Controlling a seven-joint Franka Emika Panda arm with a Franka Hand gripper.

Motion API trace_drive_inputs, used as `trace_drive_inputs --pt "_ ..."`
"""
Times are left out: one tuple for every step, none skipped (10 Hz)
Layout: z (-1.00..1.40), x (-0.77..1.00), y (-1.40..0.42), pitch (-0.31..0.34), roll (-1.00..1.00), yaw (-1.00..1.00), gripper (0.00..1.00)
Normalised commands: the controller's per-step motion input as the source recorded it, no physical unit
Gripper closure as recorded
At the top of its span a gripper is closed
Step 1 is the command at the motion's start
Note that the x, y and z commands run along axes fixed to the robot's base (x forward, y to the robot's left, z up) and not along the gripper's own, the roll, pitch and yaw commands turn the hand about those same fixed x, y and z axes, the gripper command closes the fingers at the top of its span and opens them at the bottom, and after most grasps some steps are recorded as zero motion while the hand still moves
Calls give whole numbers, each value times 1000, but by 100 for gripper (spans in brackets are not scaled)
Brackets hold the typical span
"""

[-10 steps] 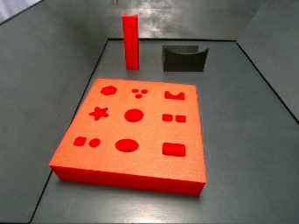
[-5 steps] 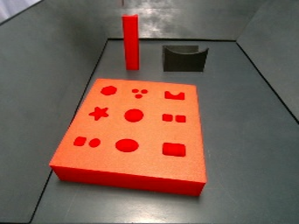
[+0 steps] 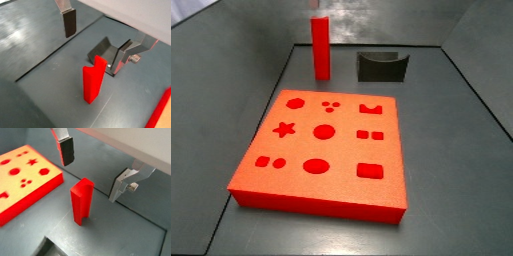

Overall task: Pick up the arch object. Move up. Place the arch object on the fixture. Regrasp the arch object. Rotate the arch object. Move to above the board. Insert the arch object.
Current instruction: Rotate the arch object.

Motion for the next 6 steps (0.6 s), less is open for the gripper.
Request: trace_drive_inputs --pt "-19 28 8 10 -7 1000 0" --pt "-19 28 8 10 -7 1000 0" --pt "-19 28 8 11 -8 1000 0" --pt "-19 28 8 11 -8 1000 0" --pt "-19 28 8 12 -9 1000 0" --pt "-19 28 8 12 -9 1000 0"
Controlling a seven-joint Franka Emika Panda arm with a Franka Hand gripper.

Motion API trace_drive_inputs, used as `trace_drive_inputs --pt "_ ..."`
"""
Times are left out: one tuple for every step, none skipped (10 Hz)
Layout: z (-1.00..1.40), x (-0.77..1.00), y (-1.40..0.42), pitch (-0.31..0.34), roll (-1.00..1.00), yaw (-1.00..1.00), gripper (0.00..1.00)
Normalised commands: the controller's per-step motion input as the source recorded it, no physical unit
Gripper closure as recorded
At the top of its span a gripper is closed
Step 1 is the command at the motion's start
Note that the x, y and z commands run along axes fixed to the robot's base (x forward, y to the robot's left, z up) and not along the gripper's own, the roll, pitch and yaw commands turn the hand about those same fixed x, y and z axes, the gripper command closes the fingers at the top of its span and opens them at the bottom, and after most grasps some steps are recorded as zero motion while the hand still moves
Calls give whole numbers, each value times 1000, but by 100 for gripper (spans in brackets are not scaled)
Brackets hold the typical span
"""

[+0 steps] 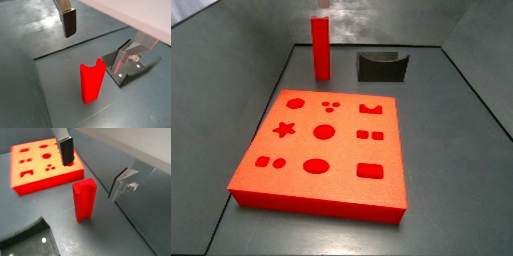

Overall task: Pick up the arch object. Move up. Place the arch object on the fixture. Regrasp the arch object. Rotate the arch object. Move to above the board. Insert the arch object.
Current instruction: Rotate the arch object.

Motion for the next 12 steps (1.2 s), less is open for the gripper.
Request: trace_drive_inputs --pt "-19 28 8 13 -10 1000 0" --pt "-18 28 8 14 -10 1000 0" --pt "-18 29 8 15 -11 1000 0" --pt "-18 29 7 16 -11 1000 0" --pt "-18 29 7 17 -13 1000 0" --pt "-17 29 7 18 -13 1000 0" --pt "-17 29 7 19 -14 1000 0" --pt "-17 29 7 22 -16 1000 0" --pt "-16 30 7 24 -18 1000 0" --pt "-16 30 7 26 -20 1000 0" --pt "-16 30 7 30 -23 1000 0" --pt "-15 30 7 34 -26 1000 0"
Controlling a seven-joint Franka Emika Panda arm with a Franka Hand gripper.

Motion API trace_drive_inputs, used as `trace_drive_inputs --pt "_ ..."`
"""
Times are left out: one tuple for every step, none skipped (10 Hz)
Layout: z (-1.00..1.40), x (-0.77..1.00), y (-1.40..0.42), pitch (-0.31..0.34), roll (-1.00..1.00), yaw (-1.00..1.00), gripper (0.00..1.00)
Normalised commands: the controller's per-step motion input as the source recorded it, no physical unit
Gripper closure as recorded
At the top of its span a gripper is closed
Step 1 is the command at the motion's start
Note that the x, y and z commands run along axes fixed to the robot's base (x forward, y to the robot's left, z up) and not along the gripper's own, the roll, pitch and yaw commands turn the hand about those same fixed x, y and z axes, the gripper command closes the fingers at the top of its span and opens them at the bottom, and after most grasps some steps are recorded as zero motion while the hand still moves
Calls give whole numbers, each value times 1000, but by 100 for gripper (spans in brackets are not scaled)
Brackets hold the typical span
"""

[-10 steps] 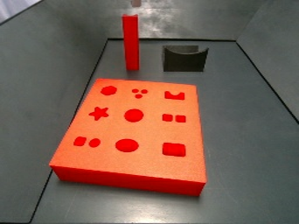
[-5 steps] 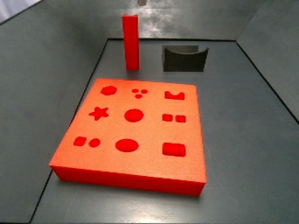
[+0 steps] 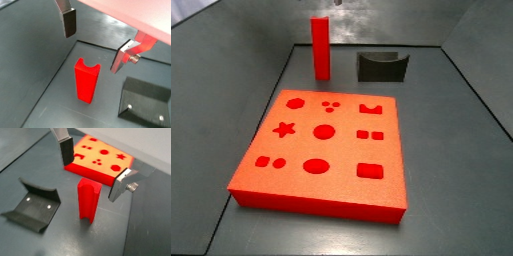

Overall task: Pick up the arch object. Move up. Place the arch object on the fixture. Regrasp the arch object. Rotate the arch object. Move to above the board. Insert the arch object.
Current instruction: Rotate the arch object.

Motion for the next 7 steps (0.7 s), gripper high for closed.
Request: trace_drive_inputs --pt "-15 30 7 39 -30 1000 0" --pt "-14 31 7 46 -35 1000 0" --pt "-13 31 7 61 -46 1000 0" --pt "-12 31 7 62 -47 793 0" --pt "-10 32 7 61 -47 550 0" --pt "-9 33 8 61 -47 359 0" --pt "-1000 0 0 60 -47 195 0"
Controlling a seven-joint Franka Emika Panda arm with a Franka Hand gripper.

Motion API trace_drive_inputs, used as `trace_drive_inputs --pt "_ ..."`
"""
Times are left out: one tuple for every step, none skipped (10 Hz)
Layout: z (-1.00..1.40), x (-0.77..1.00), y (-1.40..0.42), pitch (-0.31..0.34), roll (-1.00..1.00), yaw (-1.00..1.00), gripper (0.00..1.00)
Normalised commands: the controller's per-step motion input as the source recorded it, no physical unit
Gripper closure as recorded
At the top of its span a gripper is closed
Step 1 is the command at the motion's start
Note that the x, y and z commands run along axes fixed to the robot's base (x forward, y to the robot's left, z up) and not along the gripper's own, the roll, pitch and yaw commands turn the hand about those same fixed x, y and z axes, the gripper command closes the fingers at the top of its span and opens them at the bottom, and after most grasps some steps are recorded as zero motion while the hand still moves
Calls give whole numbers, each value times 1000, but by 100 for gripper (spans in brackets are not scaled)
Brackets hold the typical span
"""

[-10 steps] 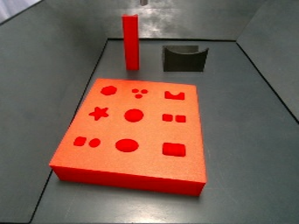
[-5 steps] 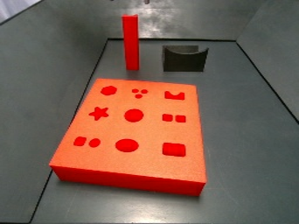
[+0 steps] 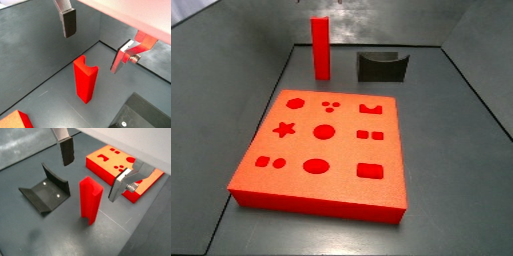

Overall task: Pick up the arch object. Move up. Place the arch object on the fixture. Regrasp the arch object. Rotate the arch object. Move to above the board. Insert the arch object.
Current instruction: Rotate the arch object, then move to above the board.

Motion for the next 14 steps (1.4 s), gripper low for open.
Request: trace_drive_inputs --pt "-1000 14 2 45 -43 118 0" --pt "-1000 32 9 5 -26 79 0" --pt "-947 28 11 -21 1 52 0" --pt "-792 22 9 -38 23 42 0" --pt "-637 12 7 -46 44 35 0" --pt "-436 8 7 -53 68 27 0" --pt "-293 8 8 -55 84 22 0" --pt "0 0 0 -52 97 16 100" --pt "1000 -205 -204 -155 260 -54 100" --pt "1000 -207 -205 -151 258 -53 100" --pt "1000 -202 -185 -130 237 -16 100" --pt "1000 -187 -173 -98 214 -3 100" --pt "1000 -152 -156 3 144 18 100" --pt "1000 -134 -144 38 104 23 100"
